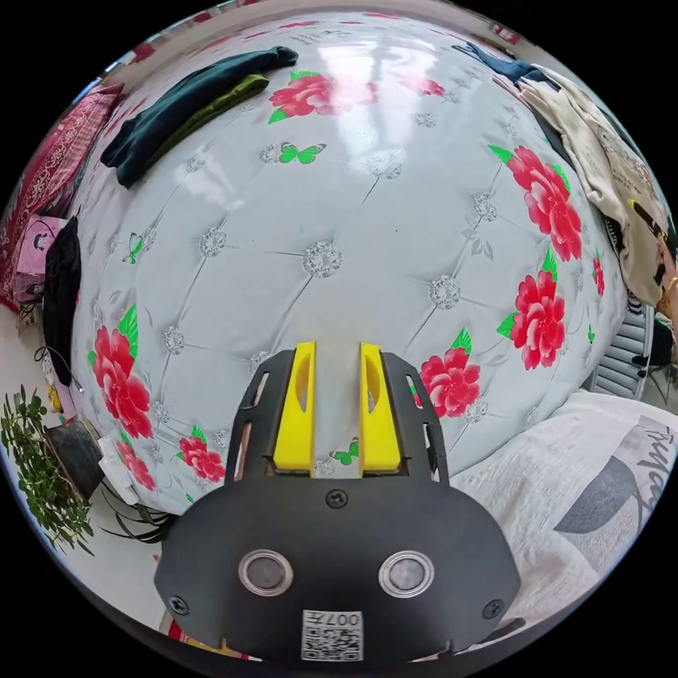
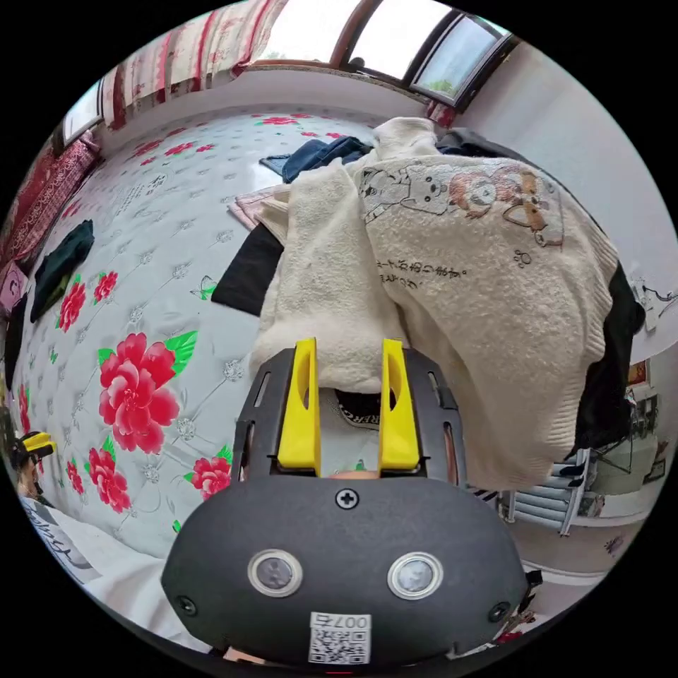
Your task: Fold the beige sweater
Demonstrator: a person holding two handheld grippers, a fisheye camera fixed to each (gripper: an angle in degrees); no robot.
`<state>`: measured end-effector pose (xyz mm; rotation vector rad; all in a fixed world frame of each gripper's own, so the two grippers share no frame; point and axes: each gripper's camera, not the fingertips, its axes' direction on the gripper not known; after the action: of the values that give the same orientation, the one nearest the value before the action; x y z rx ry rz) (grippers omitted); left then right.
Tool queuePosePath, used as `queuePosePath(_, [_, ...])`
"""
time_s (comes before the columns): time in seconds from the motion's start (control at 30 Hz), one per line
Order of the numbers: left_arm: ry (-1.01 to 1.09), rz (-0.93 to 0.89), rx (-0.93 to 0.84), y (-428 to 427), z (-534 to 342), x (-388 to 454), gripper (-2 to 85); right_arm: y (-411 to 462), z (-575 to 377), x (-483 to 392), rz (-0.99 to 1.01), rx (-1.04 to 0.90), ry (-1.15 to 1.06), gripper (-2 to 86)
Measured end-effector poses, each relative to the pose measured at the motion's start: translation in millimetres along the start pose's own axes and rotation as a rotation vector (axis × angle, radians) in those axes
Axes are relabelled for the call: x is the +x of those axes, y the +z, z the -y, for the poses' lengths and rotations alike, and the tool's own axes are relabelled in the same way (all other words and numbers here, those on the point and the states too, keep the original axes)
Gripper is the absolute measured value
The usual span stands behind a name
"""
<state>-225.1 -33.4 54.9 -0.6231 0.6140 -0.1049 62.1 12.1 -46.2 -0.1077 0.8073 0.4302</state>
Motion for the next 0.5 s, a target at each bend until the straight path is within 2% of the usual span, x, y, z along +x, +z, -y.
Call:
queuePosePath(0.07, [-0.006,-0.014,-0.002,2,2,-2,9.4,43,11,-25,0.011,-0.112,-0.098,11.1])
queuePosePath(0.17, [-0.008,-0.009,-0.002,6,4,-1,9.3,76,14,-63,-0.223,-0.151,-0.245,8.7])
queuePosePath(0.23, [-0.022,-0.011,-0.010,8,6,1,9.2,80,23,-76,-0.274,-0.200,-0.309,6.1])
queuePosePath(0.3, [-0.026,0.018,-0.019,10,7,6,8.9,68,33,-82,-0.222,-0.207,-0.344,3.5])
queuePosePath(0.37, [-0.046,0.026,-0.012,12,6,7,8.7,32,32,-89,0.004,-0.105,-0.402,1.3])
queuePosePath(0.5, [-0.115,-0.023,0.045,15,-13,6,9.3,-16,12,-130,0.288,-0.016,-0.541,0.3])
